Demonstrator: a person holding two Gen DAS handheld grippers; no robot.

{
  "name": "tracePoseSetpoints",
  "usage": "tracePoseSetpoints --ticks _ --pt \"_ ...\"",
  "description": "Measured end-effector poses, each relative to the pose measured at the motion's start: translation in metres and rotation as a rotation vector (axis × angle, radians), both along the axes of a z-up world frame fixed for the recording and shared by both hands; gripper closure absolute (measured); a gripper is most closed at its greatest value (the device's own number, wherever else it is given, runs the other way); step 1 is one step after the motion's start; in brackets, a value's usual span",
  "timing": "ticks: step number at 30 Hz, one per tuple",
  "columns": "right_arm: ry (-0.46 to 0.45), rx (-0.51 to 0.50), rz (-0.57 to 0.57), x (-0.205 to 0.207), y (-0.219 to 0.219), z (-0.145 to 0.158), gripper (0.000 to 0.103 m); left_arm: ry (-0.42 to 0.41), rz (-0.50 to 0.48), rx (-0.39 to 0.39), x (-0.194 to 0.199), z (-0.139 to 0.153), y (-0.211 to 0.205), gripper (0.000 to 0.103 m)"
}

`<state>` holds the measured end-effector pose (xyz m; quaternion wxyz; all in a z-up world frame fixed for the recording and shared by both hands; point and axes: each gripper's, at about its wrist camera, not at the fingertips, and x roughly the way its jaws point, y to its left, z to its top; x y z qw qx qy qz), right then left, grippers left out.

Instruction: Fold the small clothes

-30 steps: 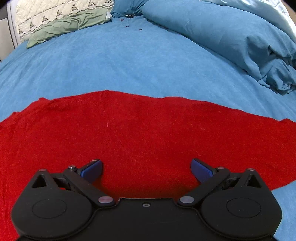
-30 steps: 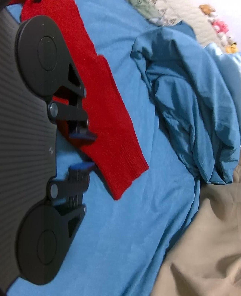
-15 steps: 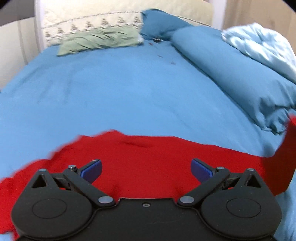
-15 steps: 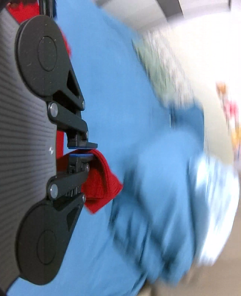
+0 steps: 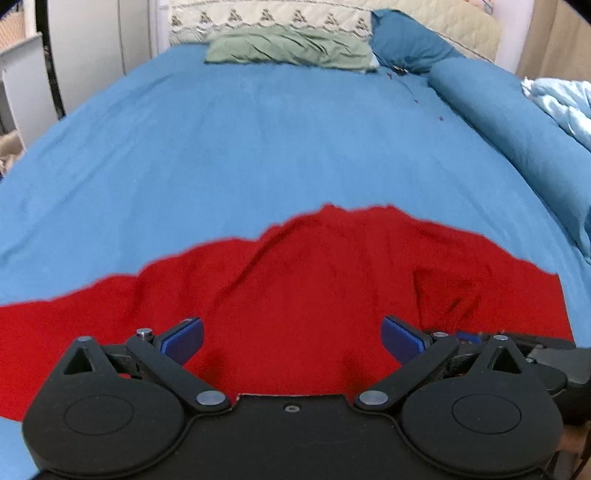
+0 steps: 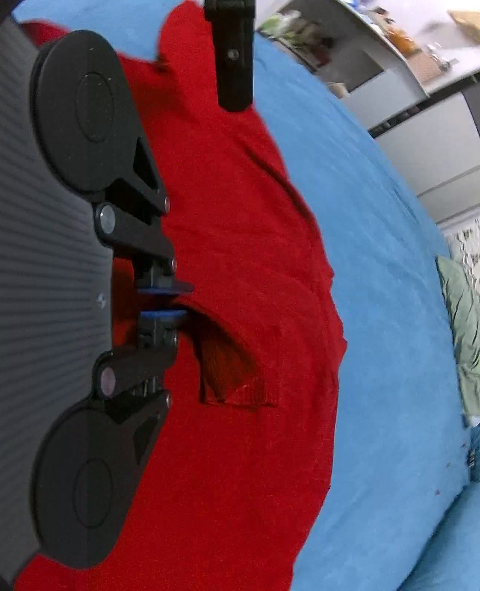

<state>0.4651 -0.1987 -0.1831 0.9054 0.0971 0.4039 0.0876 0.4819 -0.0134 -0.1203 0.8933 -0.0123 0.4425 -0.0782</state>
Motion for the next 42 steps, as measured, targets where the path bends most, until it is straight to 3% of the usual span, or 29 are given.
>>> tracePoseSetpoints --ticks 1,2,3,7,9,13,18,20,24,27,30,31,36,38,42 --pt "-0.006 -0.010 0.012 -0.005 -0.002 0.002 0.056 0.003 -0.013 -0.003 -0.002 -0.002 -0.002 0.000" --pt "-0.012 -0.026 0.015 -0.010 -0.004 0.006 0.037 0.001 -0.031 -0.007 -0.004 -0.004 -0.006 0.000" --pt "-0.019 -0.057 0.011 -0.016 -0.006 0.010 0.025 -0.004 -0.054 -0.013 -0.005 -0.005 -0.011 0.000" --pt "-0.034 -0.175 -0.018 -0.043 -0.032 0.029 0.018 -0.017 -0.173 -0.022 -0.004 -0.003 -0.047 0.000" --pt "-0.026 -0.189 -0.053 -0.050 -0.053 0.037 0.001 0.017 -0.246 -0.004 0.003 -0.007 -0.072 0.000" --pt "-0.011 -0.174 -0.134 -0.076 -0.094 0.044 0.000 0.024 -0.336 0.000 0.008 -0.021 -0.110 0.002" --pt "0.020 -0.124 -0.250 -0.097 -0.135 0.038 0.000 0.002 -0.379 0.052 0.017 -0.042 -0.144 0.040" --pt "0.034 -0.104 -0.282 -0.107 -0.144 0.033 0.000 -0.022 -0.368 0.077 0.018 -0.049 -0.147 0.059" --pt "0.046 -0.089 -0.318 -0.118 -0.147 0.026 0.000 -0.067 -0.306 0.094 0.015 -0.050 -0.138 0.086" --pt "0.037 -0.066 -0.353 -0.122 -0.153 0.025 0.000 -0.058 -0.185 0.055 0.014 -0.047 -0.115 0.087" --pt "0.037 -0.045 -0.390 -0.122 -0.156 0.023 0.000 -0.006 -0.061 -0.080 0.012 -0.052 -0.081 0.082" --pt "0.041 -0.040 -0.401 -0.119 -0.156 0.022 0.000 0.010 -0.048 -0.119 0.010 -0.054 -0.074 0.081" --pt "0.063 -0.039 -0.437 -0.117 -0.156 0.017 0.000 -0.006 -0.081 -0.150 0.009 -0.060 -0.076 0.078" --pt "0.072 -0.053 -0.440 -0.118 -0.154 0.015 0.000 -0.014 -0.089 -0.156 0.012 -0.054 -0.075 0.099" --pt "0.082 -0.115 -0.435 -0.112 -0.145 0.014 0.000 -0.115 -0.044 -0.164 0.009 -0.016 -0.068 0.098"
